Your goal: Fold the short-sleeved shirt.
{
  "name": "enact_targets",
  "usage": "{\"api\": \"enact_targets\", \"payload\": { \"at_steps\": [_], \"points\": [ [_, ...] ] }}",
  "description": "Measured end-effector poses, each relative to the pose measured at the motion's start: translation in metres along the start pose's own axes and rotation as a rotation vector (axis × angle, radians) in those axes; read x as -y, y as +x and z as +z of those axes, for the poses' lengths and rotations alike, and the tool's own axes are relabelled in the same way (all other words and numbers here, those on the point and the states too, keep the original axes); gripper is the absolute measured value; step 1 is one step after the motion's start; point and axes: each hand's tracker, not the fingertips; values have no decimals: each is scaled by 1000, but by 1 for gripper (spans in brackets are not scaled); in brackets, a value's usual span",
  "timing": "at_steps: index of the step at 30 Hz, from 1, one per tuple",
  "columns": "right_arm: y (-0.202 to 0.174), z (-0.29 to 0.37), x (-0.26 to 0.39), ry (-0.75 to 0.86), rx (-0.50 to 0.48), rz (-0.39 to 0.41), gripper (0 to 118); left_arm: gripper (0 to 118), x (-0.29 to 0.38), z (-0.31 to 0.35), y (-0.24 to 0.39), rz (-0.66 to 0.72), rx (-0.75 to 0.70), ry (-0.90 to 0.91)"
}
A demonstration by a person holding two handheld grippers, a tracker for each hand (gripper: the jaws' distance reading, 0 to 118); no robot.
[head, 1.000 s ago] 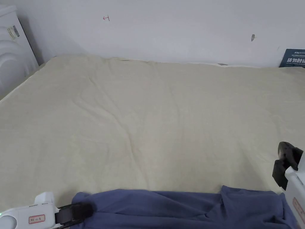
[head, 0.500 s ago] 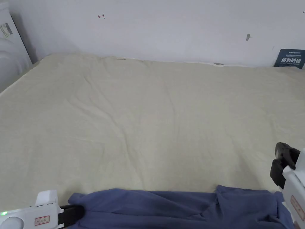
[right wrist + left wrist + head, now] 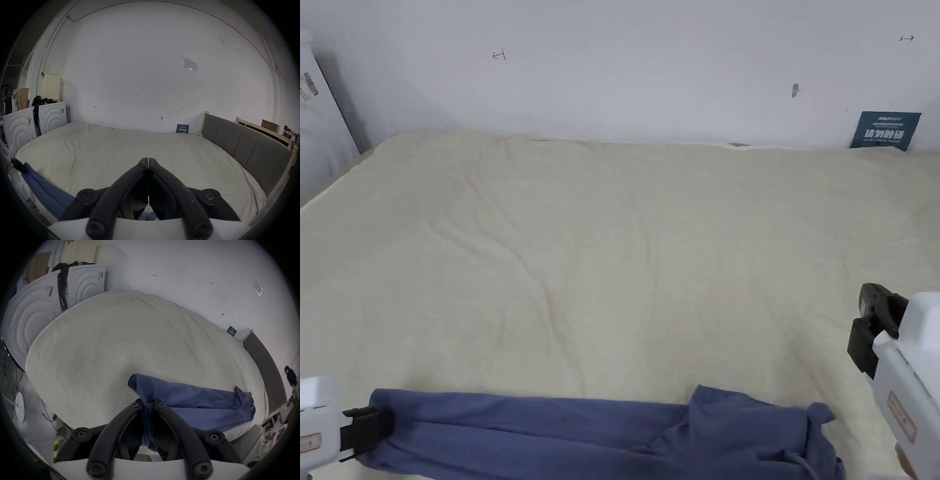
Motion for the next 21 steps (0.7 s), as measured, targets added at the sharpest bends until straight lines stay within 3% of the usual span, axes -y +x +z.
{"api": "enact_targets", "payload": {
  "at_steps": [4,10,21],
  "points": [
    [6,5,2,8,3,-4,2,12,-4,16,56,-102,43,43],
    [4,12,3,17,-5,-24,2,12,-2,12,155,-224,179,-42],
    [8,25,1,23,-8,-39,2,13,43,-70,274,-299,280,-235]
  ]
}}
